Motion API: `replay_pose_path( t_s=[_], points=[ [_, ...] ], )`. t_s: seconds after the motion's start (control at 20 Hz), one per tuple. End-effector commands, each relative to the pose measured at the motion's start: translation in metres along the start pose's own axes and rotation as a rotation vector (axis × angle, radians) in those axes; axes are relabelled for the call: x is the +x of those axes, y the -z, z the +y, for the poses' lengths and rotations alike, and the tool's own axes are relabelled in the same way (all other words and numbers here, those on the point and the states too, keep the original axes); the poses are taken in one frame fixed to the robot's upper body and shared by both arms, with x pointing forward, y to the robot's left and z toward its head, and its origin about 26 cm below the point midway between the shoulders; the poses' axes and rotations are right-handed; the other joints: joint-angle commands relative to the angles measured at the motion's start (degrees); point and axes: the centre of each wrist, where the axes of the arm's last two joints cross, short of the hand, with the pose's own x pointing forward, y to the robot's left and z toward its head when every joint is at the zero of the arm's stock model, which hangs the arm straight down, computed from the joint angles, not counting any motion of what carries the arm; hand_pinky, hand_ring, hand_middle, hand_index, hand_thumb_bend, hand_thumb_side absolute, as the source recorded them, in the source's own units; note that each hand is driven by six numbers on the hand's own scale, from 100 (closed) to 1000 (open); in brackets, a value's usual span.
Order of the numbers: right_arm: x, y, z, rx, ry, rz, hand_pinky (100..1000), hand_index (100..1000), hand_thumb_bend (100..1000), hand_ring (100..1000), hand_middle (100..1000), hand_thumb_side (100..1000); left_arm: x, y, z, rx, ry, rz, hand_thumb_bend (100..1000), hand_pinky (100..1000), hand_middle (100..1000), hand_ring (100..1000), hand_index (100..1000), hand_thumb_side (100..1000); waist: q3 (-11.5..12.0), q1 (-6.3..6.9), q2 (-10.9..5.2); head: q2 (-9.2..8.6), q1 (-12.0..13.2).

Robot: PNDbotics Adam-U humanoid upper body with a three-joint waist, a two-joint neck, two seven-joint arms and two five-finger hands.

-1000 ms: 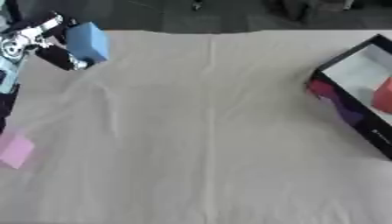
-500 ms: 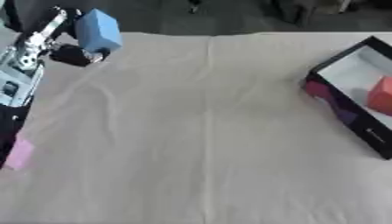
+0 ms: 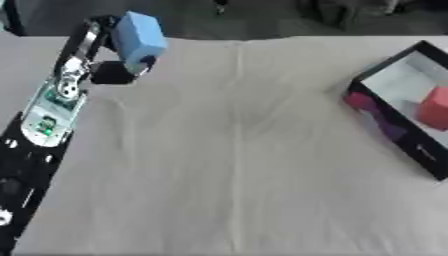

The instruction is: Pick up the objects with one hand, pass them to the other hand, and then place them into the box on the other side of the table.

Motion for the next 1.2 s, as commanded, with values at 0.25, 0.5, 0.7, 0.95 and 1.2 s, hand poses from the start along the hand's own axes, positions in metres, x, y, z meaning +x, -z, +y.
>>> replay_pose_path(
  t_s=[0.25, 0.5, 0.7, 0.95, 1.2],
  points=[
    [0.008, 0.015, 0.007, 0.121, -0.08, -0.042, 1000, 1000, 100, 1000, 1000, 123, 0.011, -0.004, -0.019, 0.002, -0.062, -0.027, 100, 646, 497, 512, 594, 100, -0.32, -0.2, -1.51, 0.48, -0.5],
    [0.006, 0.026, 0.021, 0.212, -0.108, -0.062, 1000, 1000, 100, 1000, 1000, 105, 0.011, -0.007, -0.028, 0.005, -0.061, -0.033, 100, 643, 496, 512, 593, 100, -0.45, -0.19, -2.0, 1.24, -1.07],
    [0.003, 0.035, 0.034, 0.269, -0.105, -0.074, 1000, 1000, 100, 1000, 1000, 100, 0.012, -0.009, -0.036, 0.014, -0.063, -0.054, 100, 642, 495, 512, 592, 100, -0.52, -0.29, -2.34, 2.26, -1.75],
    [0.003, 0.046, 0.049, 0.341, -0.125, -0.097, 1000, 1000, 100, 1000, 1000, 100, 0.014, -0.012, -0.047, -0.009, -0.076, -0.095, 100, 640, 496, 511, 593, 100, -0.67, -0.55, -2.59, 3.06, -2.44],
    [0.0, 0.054, 0.063, 0.4, -0.152, -0.113, 1000, 1000, 100, 1000, 1000, 100, 0.016, -0.015, -0.06, -0.057, -0.096, -0.107, 100, 640, 496, 511, 594, 100, -0.63, -0.76, -2.71, 3.38, -2.81]
  ],
)
